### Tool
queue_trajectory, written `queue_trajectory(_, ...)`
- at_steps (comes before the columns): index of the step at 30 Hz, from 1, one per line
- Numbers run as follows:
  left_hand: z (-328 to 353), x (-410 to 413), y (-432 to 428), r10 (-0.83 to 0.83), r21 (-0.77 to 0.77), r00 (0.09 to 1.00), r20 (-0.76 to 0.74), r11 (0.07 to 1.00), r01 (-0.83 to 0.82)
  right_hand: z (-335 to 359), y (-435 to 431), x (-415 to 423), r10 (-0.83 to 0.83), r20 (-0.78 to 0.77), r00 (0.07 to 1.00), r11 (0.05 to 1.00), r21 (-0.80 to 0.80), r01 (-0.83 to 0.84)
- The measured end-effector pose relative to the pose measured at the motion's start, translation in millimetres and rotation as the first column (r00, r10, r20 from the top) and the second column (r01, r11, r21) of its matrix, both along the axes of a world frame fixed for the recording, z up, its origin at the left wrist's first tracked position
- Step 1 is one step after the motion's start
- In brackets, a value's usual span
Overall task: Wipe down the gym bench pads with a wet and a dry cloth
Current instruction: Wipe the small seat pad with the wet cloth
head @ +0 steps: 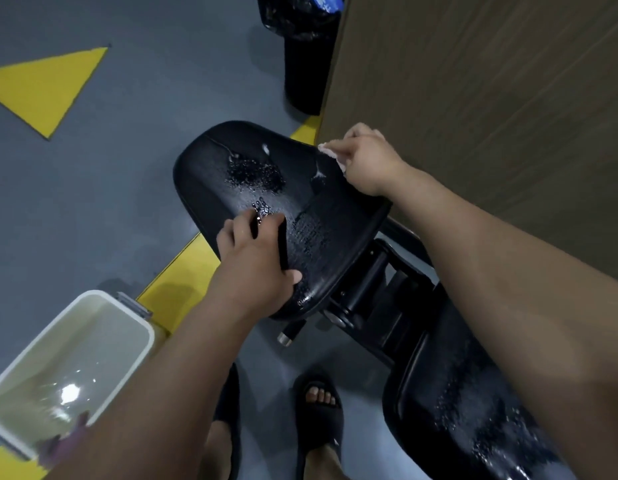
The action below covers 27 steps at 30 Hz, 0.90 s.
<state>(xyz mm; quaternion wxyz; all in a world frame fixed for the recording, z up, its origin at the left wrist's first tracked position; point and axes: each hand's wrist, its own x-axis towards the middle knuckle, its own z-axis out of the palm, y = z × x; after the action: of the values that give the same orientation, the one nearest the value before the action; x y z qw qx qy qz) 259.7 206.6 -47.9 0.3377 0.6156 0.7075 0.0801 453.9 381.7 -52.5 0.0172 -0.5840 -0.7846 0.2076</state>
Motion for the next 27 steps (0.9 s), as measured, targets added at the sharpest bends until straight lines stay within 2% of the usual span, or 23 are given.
queue_trajectory(6, -4, 3, 0, 0.011, 0.016, 1.000, -0.017, 1.000, -0.010, -4, 39, -48, 0.128, 0.018, 0.992, 0.984, -0.129, -0.125)
queue_trajectory(14, -1, 7, 1, 0.009, 0.000, 1.000, -0.023, 1.000, -0.009, 3, 30, -1, 0.093, 0.076, 0.993, 0.993, -0.086, -0.086)
queue_trajectory(21, -4, 0, -1, 0.001, 0.005, 1.000, 0.014, 1.000, -0.002, -13, 50, -39, 0.135, 0.034, 0.990, 0.986, -0.106, -0.130)
queue_trajectory(27, -3, 0, -1, 0.000, -0.007, 1.000, 0.016, 1.000, 0.001, 4, -3, -2, 0.199, 0.005, 0.980, 0.979, 0.050, -0.199)
